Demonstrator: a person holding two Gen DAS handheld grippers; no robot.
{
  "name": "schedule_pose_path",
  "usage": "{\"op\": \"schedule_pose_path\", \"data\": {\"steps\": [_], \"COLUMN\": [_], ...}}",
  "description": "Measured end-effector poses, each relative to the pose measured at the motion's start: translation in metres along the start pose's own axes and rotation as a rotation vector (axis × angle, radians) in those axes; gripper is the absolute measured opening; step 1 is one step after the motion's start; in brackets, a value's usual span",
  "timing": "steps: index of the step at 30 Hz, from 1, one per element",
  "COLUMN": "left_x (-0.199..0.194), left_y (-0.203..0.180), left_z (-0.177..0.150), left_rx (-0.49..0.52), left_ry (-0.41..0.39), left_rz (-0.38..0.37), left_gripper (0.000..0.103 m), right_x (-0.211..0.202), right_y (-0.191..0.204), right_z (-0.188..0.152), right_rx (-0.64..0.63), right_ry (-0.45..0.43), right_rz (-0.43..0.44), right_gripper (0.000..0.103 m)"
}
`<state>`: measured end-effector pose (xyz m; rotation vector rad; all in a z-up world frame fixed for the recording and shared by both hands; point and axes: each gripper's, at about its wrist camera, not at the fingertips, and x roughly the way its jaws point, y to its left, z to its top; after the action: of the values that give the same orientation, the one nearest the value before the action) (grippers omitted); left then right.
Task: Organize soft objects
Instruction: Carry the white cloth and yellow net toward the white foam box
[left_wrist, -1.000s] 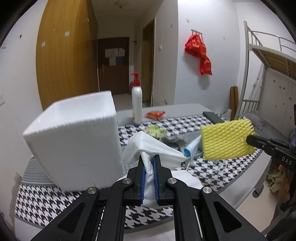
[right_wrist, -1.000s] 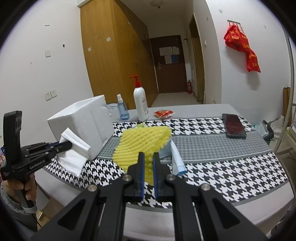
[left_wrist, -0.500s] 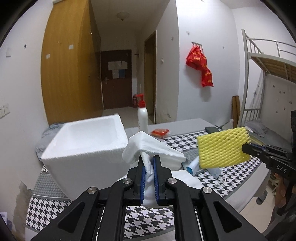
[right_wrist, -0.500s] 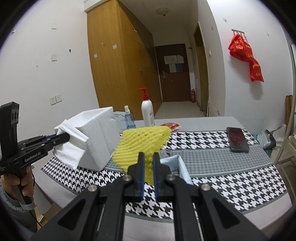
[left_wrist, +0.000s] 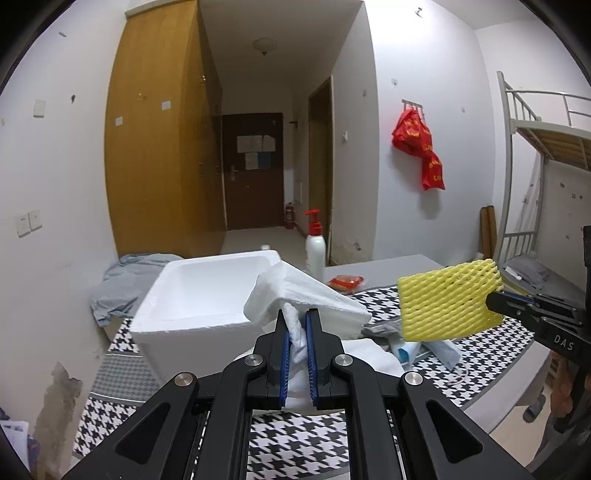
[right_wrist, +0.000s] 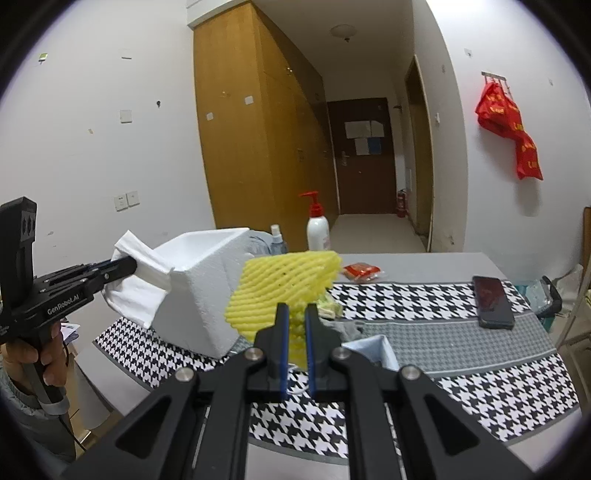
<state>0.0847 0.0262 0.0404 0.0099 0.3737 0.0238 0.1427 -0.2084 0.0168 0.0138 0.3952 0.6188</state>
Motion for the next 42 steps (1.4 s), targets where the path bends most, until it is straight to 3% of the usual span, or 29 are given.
{"op": "schedule_pose_path", "data": {"steps": [19,25,42], "left_x": [-0.028,-0.035,-0.040], "left_y": [0.037,0.046,0.076], "left_z": [-0.005,-0.007,-0.016], "left_rx": [-0.064,-0.070,-0.103], "left_ry": [-0.027,-0.030,-0.024], "left_rz": [0.128,0.137,0.200], "left_gripper": [0.009,0.009,0.009], "right_x": [0.021,0.027,0.057], "right_y": [0.044,0.059,0.078], "right_z": [0.020,0.023,0.038], "right_rx": [-0.080,-0.101,-0.108], "right_ry": [-0.020,-0.023,-0.018], "right_rz": [0.137,0.172,0.207], "right_gripper": [0.010,0.010,0.010]}}
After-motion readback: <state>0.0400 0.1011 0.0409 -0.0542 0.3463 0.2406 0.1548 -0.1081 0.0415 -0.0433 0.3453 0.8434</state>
